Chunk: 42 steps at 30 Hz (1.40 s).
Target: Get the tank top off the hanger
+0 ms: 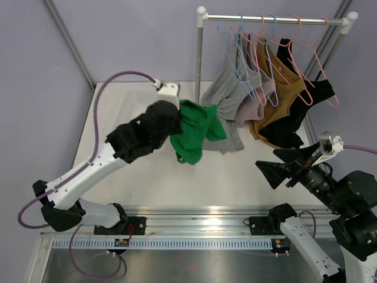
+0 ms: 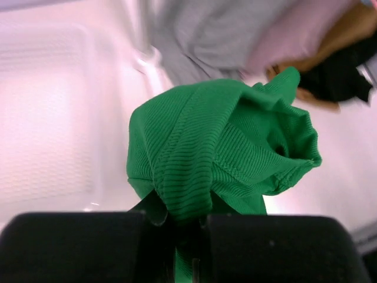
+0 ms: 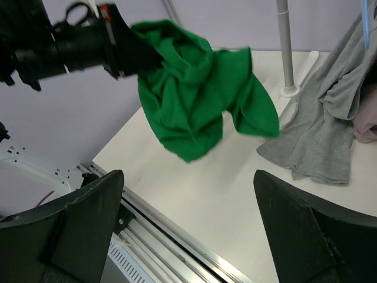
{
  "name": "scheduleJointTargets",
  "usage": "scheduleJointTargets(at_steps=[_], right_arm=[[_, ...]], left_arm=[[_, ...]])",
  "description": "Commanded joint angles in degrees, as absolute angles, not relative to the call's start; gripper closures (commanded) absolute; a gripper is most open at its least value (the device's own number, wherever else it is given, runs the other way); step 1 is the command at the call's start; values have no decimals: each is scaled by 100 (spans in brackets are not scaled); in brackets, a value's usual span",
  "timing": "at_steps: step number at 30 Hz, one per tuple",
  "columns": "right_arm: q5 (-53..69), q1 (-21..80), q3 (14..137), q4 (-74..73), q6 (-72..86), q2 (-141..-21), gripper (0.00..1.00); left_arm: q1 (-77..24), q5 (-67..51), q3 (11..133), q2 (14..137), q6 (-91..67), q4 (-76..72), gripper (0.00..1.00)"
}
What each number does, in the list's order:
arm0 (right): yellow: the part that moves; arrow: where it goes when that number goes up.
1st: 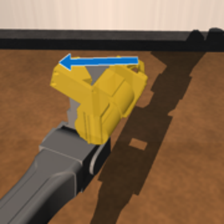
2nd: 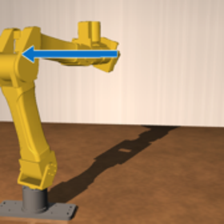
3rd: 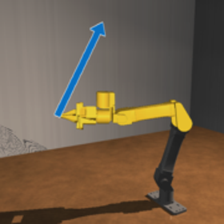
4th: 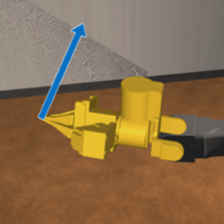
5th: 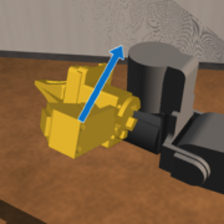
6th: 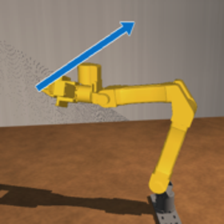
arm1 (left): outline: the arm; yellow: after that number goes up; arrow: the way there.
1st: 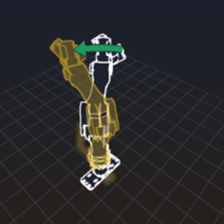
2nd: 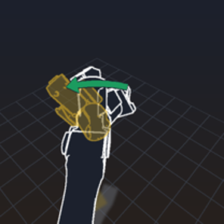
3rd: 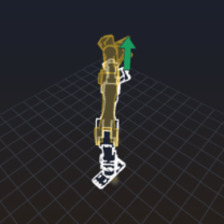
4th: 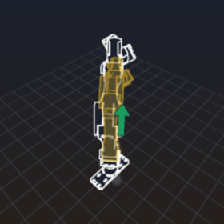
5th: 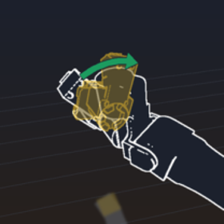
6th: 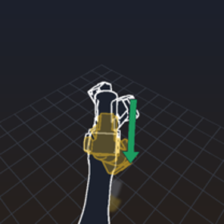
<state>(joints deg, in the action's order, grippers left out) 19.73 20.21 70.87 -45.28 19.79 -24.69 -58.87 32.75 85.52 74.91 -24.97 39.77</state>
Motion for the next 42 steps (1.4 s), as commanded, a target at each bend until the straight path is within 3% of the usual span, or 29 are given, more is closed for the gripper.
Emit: scheduleJointTargets(at_steps=[1, 12, 17, 25, 26, 27, 29, 30, 37, 42], right_arm=[[1714, 2039, 7251, -4535, 1925, -2461, 0], [697, 2030, 7427, -4781, 2012, -2583, 0], [124, 2039, 7514, -4703, 2065, -2716, 0], [290, 2039, 7392, -4527, 2092, -2997, 0], [351, 2030, 7357, -4483, 2092, -3006, 1], [412, 2039, 7330, -4352, 2100, -3006, 1], [369, 2030, 7356, -4289, 2144, -3128, 0], [247, 2039, 7426, -4324, 2136, -3216, 0], [-333, 2030, 8461, -4614, 1697, -4621, 1], [-1422, 2039, 9587, -5255, 1258, -6192, 2]], left_arm=[[-5047, 3333, 9333, 7374, -1802, 4412, 100], [-1901, 1609, 10722, 8559, -1266, 4597, 100], [-1310, 968, 10898, 9218, -1283, 4623, 100], [-1169, 765, 10820, 9510, -1222, 4509, 100], [-1160, 765, 10776, 9527, -1204, 4517, 72], [-1143, 773, 10767, 9588, -1222, 4552, 35], [-1134, 809, 10810, 9668, -1213, 4693, 20], [-1134, 826, 10880, 9694, -1222, 4746, 1], [-1169, 686, 11092, 9159, -1380, 5474, 1], [-1432, 519, 10084, 7483, -1512, 5573, 1]])
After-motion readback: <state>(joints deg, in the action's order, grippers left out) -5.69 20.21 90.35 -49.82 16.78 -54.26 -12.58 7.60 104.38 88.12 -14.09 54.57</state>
